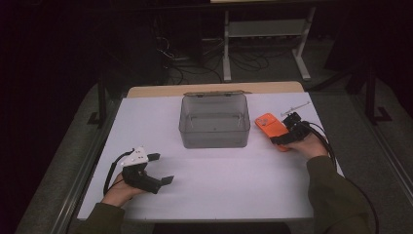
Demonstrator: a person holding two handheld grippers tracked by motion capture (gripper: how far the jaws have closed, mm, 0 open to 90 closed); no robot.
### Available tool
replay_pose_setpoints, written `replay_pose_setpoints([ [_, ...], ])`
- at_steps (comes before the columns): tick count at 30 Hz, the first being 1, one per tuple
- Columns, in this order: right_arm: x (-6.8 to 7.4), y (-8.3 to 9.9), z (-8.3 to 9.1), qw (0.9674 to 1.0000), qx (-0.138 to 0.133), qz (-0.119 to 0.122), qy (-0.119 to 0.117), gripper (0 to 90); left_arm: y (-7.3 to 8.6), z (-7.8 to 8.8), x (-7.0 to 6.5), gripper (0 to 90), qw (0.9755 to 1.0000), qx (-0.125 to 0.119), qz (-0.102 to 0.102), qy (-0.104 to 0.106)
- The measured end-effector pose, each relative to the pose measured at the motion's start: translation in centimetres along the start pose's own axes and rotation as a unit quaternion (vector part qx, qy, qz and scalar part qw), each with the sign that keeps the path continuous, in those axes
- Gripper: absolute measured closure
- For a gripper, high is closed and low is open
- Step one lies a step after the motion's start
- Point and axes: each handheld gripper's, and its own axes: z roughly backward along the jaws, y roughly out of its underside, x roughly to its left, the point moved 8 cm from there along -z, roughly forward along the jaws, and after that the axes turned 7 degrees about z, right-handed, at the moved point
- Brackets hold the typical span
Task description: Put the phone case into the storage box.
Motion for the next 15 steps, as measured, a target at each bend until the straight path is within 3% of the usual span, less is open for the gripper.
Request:
replay_pose_setpoints([
  [15, 0.6, 1.5, 1.6, 1.0000, -0.003, 0.002, -0.004, 15.6, 0.0, 0.1, 0.1, 0.0, 1.0000, 0.000, 0.000, -0.002],
])
